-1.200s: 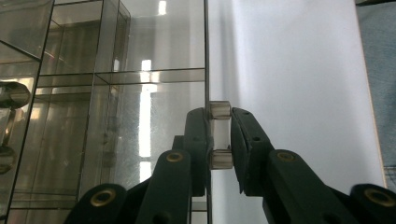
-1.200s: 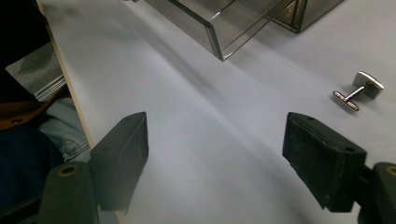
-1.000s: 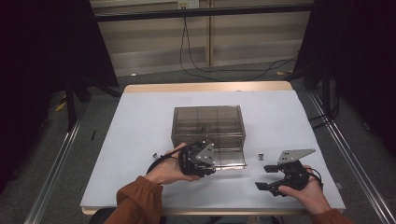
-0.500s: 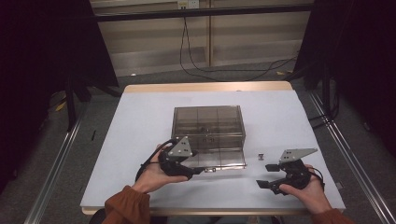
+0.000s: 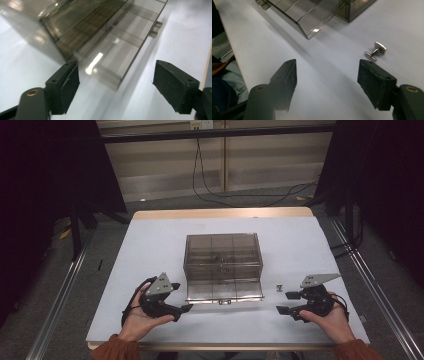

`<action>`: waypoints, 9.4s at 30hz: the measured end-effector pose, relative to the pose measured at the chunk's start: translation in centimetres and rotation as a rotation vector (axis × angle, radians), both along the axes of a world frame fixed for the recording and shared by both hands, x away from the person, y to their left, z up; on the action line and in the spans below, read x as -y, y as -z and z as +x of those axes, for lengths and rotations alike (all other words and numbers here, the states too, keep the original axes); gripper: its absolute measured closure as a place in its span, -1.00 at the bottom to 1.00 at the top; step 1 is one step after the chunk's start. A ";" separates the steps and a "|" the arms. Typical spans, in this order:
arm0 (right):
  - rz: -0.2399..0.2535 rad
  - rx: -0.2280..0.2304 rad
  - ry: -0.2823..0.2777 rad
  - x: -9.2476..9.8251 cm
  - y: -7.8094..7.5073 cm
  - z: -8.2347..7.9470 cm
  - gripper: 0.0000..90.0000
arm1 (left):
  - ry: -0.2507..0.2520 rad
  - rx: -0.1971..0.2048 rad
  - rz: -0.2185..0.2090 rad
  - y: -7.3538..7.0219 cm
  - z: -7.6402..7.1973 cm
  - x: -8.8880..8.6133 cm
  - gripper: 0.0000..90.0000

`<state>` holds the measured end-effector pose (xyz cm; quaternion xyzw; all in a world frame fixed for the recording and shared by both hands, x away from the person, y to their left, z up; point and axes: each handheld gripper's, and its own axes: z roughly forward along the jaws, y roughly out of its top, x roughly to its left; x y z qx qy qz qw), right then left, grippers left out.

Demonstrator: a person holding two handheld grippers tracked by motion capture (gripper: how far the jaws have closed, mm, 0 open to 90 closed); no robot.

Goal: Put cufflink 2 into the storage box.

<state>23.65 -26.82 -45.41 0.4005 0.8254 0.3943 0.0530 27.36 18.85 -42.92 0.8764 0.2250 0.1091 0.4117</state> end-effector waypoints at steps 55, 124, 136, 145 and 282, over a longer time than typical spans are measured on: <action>-0.383 -0.204 -0.152 -1.6 -0.5 9.8 0.92 | -0.118 0.013 0.042 2.0 -1.7 -3.5 -0.71; -0.076 0.089 -0.375 -7.4 -8.0 6.9 0.97 | -0.158 0.009 0.022 2.0 -1.6 -3.9 -0.79; -0.216 0.042 -0.457 -12.3 -7.8 7.7 0.97 | -0.152 0.013 0.024 2.0 -1.7 -3.9 -0.79; -0.329 -0.020 -0.508 -15.1 -7.0 8.1 0.97 | -0.144 0.015 0.033 1.9 -1.7 -3.9 -0.79; -0.021 0.028 -0.116 -1.8 0.2 -1.2 -0.04 | -0.003 -0.237 0.474 1.5 10.1 -1.9 0.88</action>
